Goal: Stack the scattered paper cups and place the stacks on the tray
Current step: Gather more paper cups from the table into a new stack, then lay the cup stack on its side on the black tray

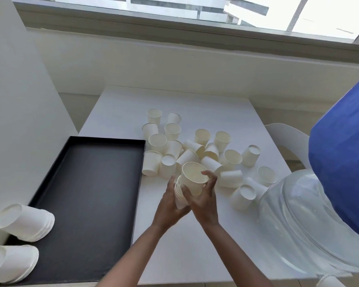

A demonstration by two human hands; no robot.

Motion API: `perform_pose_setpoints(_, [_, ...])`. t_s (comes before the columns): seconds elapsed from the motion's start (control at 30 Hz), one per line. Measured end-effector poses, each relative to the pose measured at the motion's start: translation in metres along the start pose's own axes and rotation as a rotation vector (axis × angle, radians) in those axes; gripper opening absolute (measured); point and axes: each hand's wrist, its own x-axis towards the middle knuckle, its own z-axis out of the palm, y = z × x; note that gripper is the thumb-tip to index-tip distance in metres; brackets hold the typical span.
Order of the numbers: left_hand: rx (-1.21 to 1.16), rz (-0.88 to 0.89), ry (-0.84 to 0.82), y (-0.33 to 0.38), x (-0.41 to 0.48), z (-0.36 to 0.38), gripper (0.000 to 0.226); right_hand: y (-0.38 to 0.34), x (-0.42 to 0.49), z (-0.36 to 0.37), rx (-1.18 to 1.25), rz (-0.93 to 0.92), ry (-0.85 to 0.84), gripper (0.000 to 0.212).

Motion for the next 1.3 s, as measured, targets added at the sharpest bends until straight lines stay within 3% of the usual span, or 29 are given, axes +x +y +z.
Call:
perform_pose_setpoints(0.27, [0.044, 0.045, 0.147, 0.003, -0.005, -0.010, 0.106, 0.006, -0.003, 0.008, -0.061, 0.001, -0.263, 0.047])
perform_pose_setpoints(0.43, [0.118, 0.115, 0.289, -0.002, -0.007, -0.023, 0.071, 0.000, -0.001, 0.017, 0.017, 0.027, -0.384, 0.044])
perform_pose_setpoints(0.53, [0.086, 0.089, 0.418, -0.002, -0.006, -0.027, 0.066, -0.007, -0.001, 0.026, 0.244, 0.220, -0.342, 0.056])
perform_pose_setpoints(0.63, [0.055, 0.101, 0.480, 0.001, -0.005, -0.032, 0.067, -0.011, 0.000, 0.035, 0.419, 0.571, -0.323, 0.051])
perform_pose_setpoints(0.7, [0.052, 0.106, 0.497, 0.004, -0.007, -0.037, 0.064, -0.012, 0.001, 0.040, 0.580, 0.823, -0.402, 0.052])
perform_pose_setpoints(0.87, [0.151, 0.199, 0.342, 0.005, -0.019, -0.053, 0.065, -0.019, 0.005, 0.050, 1.006, 1.060, -0.532, 0.064])
perform_pose_setpoints(1.0, [0.241, 0.274, 0.314, -0.004, -0.031, -0.072, 0.080, -0.019, 0.007, 0.060, 0.998, 1.104, -0.500, 0.064])
perform_pose_setpoints(1.13, [0.276, 0.255, 0.400, -0.008, -0.038, -0.091, 0.080, -0.024, 0.005, 0.076, 0.964, 1.136, -0.495, 0.060])
perform_pose_setpoints(1.3, [0.438, 0.179, 0.687, -0.008, -0.040, -0.140, 0.050, -0.034, -0.008, 0.110, 0.809, 1.104, -0.523, 0.052])
